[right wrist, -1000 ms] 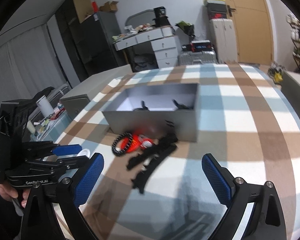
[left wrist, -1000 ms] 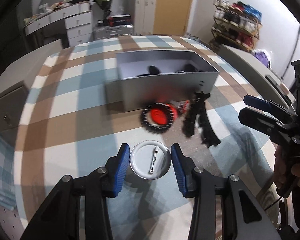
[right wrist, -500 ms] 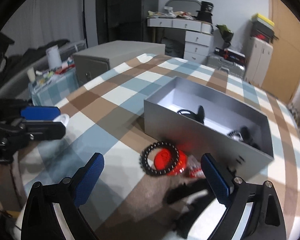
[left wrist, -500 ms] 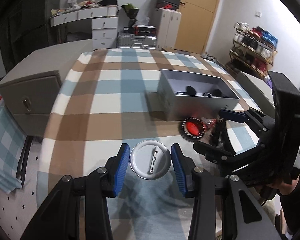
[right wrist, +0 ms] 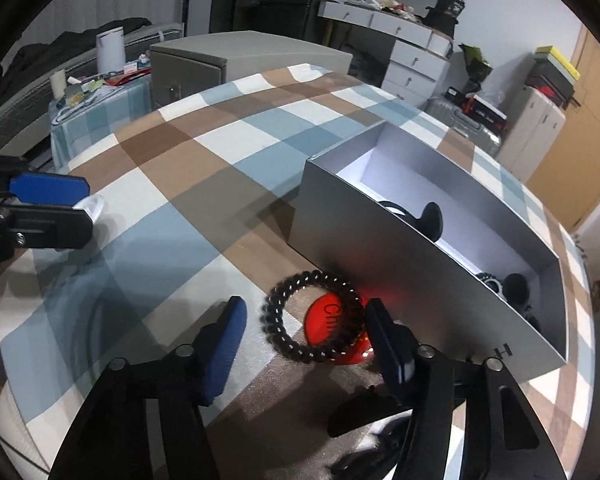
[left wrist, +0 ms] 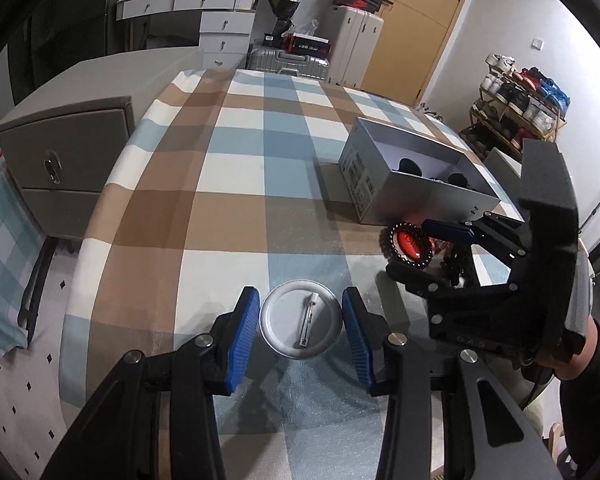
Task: Organize jewelry
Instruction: 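Grasp the white round lid with the left tool while the right tool grasps the black bead bracelet, then carry the white lid and bead bracelet into the box and open both tools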
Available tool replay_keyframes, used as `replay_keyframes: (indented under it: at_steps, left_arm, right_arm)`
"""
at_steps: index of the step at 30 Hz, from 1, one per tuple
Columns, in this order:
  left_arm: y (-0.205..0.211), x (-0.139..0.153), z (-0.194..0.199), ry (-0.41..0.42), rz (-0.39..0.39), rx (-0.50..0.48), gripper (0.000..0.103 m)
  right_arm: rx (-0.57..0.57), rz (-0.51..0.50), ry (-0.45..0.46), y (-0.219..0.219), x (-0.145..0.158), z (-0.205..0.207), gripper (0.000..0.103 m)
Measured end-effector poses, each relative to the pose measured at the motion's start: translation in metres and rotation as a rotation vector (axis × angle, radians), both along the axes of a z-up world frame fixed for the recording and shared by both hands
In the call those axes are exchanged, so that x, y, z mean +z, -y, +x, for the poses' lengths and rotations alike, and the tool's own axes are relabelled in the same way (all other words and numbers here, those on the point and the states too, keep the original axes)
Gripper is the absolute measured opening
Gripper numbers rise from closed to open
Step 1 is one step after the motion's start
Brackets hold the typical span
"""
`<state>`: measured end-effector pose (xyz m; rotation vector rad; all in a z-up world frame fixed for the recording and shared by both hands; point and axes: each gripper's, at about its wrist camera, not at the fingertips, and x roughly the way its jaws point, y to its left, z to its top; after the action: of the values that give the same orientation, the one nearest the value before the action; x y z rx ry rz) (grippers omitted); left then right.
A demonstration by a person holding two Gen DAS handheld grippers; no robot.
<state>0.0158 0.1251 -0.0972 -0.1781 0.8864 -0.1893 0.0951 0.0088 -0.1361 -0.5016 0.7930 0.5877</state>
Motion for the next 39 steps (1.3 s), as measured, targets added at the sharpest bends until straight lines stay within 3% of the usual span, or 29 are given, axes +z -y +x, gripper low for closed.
replay_keyframes:
  at_steps: [10, 18, 22, 23, 24, 33, 39]
  left_arm:
    - [0.001, 0.002, -0.001, 0.001, 0.008, 0.005, 0.037]
    - [0.002, 0.005, 0.0, 0.007, 0.025, 0.005, 0.037]
    - [0.003, 0.006, 0.001, 0.004, 0.028, 0.007, 0.037]
    - [0.003, 0.006, 0.001, 0.003, 0.029, 0.007, 0.037]
    - [0.004, 0.007, 0.001, 0.003, 0.031, 0.007, 0.037]
    - [0.015, 0.01, 0.006, 0.002, 0.051, -0.011, 0.037]
    - [0.019, 0.008, 0.006, -0.008, 0.067, -0.019, 0.037]
  right_arm:
    - [0.025, 0.039, -0.003, 0.006, 0.001, -0.008, 0.038]
    - [0.032, 0.101, 0.001, 0.013, 0.007, -0.014, 0.036]
    - [0.042, 0.189, -0.015, 0.021, 0.018, -0.016, 0.035]
    - [0.041, 0.206, -0.017, 0.023, 0.02, -0.017, 0.029]
    - [0.044, 0.227, -0.027, 0.026, 0.022, -0.017, 0.016]
    - [0.02, 0.259, -0.113, 0.038, 0.014, -0.015, 0.02]
    - [0.01, 0.181, -0.121, 0.033, 0.005, -0.018, 0.02]
